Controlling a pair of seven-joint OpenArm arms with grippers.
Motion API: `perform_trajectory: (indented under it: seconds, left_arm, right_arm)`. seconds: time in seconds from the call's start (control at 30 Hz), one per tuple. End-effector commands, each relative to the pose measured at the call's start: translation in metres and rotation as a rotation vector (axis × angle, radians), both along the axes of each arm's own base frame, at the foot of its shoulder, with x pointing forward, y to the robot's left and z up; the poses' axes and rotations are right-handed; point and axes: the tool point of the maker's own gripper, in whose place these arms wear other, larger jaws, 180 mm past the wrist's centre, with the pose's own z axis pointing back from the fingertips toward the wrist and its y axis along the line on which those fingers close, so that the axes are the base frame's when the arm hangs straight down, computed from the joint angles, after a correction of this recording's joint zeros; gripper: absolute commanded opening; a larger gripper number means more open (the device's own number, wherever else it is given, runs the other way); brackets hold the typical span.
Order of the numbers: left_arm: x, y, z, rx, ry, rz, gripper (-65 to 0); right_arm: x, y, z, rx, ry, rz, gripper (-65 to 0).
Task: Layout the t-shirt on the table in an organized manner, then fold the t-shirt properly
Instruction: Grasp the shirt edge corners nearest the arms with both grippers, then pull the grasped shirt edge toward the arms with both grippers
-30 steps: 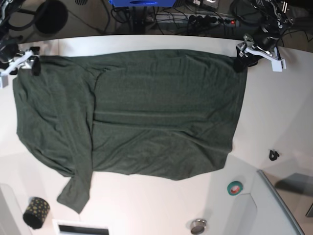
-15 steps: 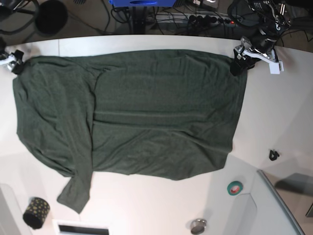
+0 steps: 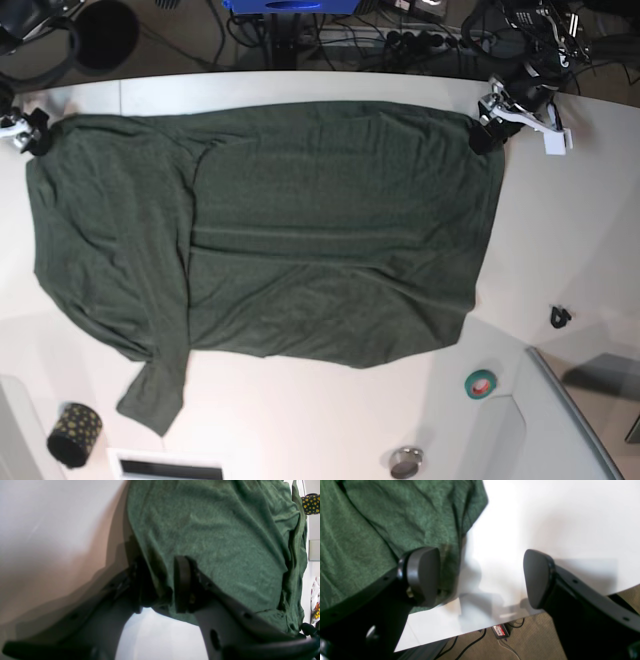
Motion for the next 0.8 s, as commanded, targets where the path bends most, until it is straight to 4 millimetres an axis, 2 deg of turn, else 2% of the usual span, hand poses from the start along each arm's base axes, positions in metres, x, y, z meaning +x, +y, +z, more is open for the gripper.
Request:
perform_trajectory:
  seconds: [0.0,0.23,0.53,0.63,0.77]
  left_arm:
    - [-0.030,-0.006,-0.022,0.014,0.168,-0.056,-47.6]
    - [-0.031,-0.001,-0.021,0.025,0.170,-0.058,-65.0]
    - [-0.031,0.000,-0.020,0.029,0.172,-0.061,-65.0]
    - [-0.031,0.002,-0.020,0.033,0.173,-0.061,-65.0]
    - [-0.031,0.006,-0.019,0.041,0.174,-0.063,-65.0]
  right_arm:
    - [0.003,-0.010,0.008,-0.026,-0.014,0.004,-16.1]
    - [0.000,-0.008,0.010,-0.008,0.007,0.016,-16.1]
    - [0.012,0.003,0.005,0.040,-0.008,0.018,-16.1]
    - [0.023,0.018,0.003,0.053,0.008,0.086,-16.1]
    - [0.024,0.026,0.000,0.066,0.008,0.098,-16.2]
